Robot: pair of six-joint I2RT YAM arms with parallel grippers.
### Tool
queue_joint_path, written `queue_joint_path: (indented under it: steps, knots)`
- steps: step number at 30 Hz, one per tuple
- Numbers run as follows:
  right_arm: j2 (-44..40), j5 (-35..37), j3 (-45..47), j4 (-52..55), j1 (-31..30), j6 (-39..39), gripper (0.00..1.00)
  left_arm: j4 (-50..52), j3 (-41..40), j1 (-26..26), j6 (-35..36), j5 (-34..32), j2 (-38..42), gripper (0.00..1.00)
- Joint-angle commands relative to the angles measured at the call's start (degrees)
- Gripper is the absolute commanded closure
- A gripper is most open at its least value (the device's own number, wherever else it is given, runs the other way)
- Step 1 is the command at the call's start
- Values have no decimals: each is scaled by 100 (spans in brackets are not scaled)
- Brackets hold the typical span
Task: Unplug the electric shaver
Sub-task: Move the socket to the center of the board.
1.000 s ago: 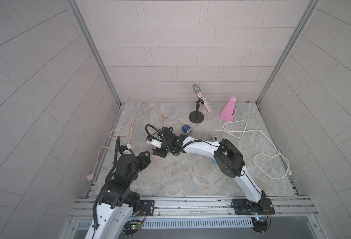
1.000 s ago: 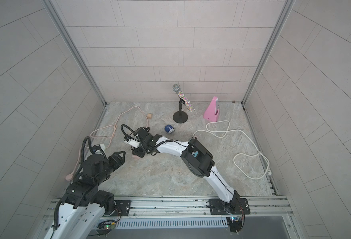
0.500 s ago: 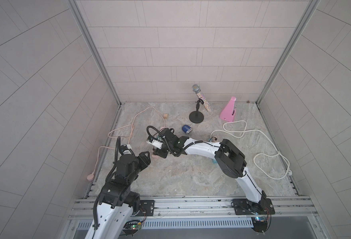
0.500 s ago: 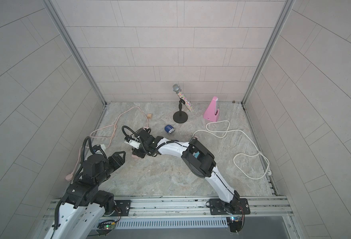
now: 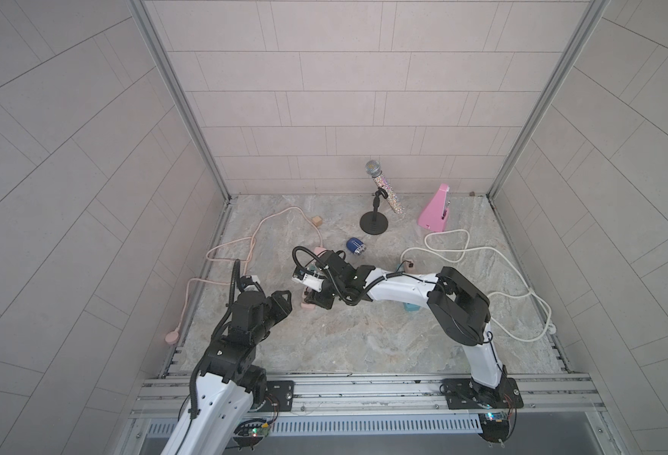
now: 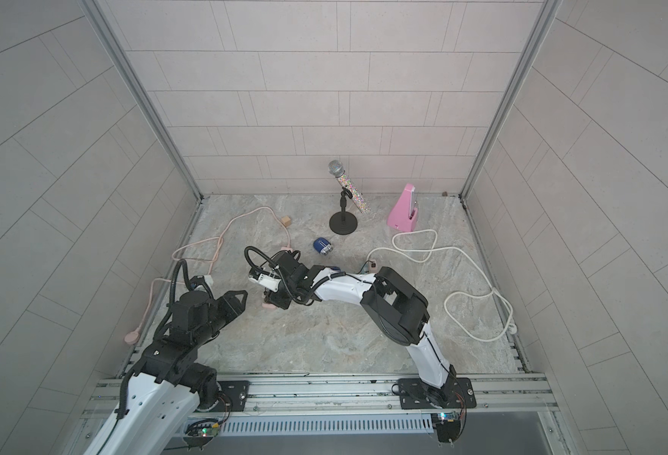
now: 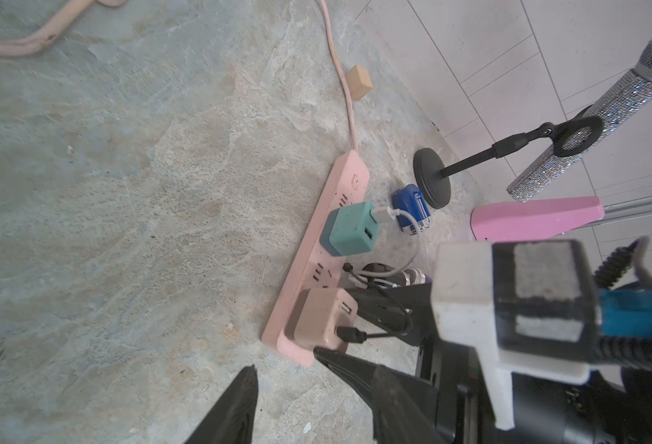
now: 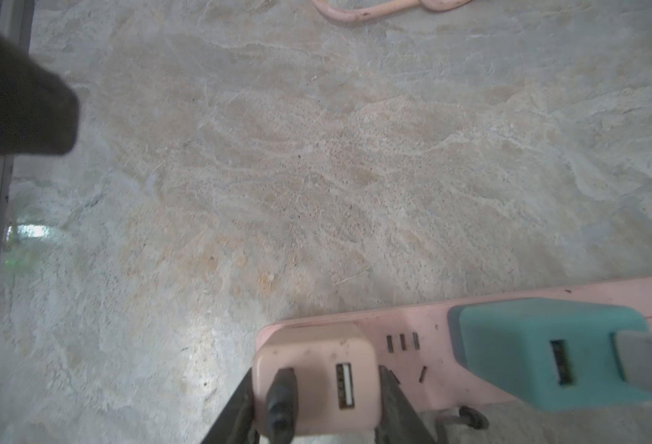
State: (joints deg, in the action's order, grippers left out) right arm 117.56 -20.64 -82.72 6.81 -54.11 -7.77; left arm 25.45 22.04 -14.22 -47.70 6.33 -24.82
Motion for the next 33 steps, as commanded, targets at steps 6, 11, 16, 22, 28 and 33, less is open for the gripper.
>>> queue_joint_path:
  steps: [6,11,16,22,28,33]
  knots:
    - [-363,-184,157,1478,-168,-371,76,-363,-139,15,-29,61,-52,47]
    - [-374,129,133,1974,-241,-416,74,-399,-160,11,-38,80,-60,47]
    - [-468,331,270,2194,-282,-240,63,-401,-161,14,-37,106,-51,47]
    - [-693,578,250,2225,-351,330,33,-401,-174,10,-37,112,-18,47]
    - [-872,886,-150,2579,-472,1360,25,-351,-174,15,-11,105,47,46]
    - [-840,1935,-955,3720,-749,2683,25,-261,-149,15,7,78,137,46]
